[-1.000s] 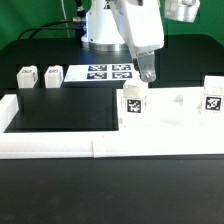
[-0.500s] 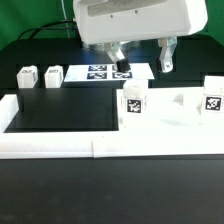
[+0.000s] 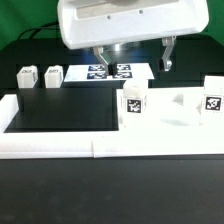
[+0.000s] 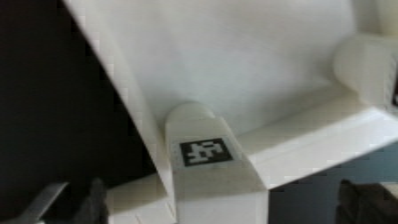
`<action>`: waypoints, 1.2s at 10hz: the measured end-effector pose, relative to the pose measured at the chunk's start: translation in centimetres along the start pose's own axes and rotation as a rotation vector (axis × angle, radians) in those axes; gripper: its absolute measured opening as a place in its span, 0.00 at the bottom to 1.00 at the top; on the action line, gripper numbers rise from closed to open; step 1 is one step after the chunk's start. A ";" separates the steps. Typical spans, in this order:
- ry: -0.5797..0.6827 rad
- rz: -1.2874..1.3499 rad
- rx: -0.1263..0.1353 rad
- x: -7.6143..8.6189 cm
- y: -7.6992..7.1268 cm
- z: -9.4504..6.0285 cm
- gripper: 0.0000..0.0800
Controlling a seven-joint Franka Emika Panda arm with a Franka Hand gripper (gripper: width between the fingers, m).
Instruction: Assemble square table
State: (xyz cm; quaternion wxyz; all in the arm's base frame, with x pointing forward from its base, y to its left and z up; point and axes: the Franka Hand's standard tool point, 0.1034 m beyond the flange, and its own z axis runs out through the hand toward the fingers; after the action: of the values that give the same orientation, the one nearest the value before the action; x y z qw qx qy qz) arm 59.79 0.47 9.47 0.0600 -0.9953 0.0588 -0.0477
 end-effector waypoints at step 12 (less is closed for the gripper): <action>-0.088 0.003 -0.079 -3.7 3.6 7.6 0.81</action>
Offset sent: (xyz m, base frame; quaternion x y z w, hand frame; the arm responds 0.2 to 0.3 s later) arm 0.0000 0.0000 0.0000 0.0000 0.0000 0.0000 1.0000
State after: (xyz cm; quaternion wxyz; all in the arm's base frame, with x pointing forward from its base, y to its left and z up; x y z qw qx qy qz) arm 56.48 -1.78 1.20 0.0235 -0.9980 0.0595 -0.0012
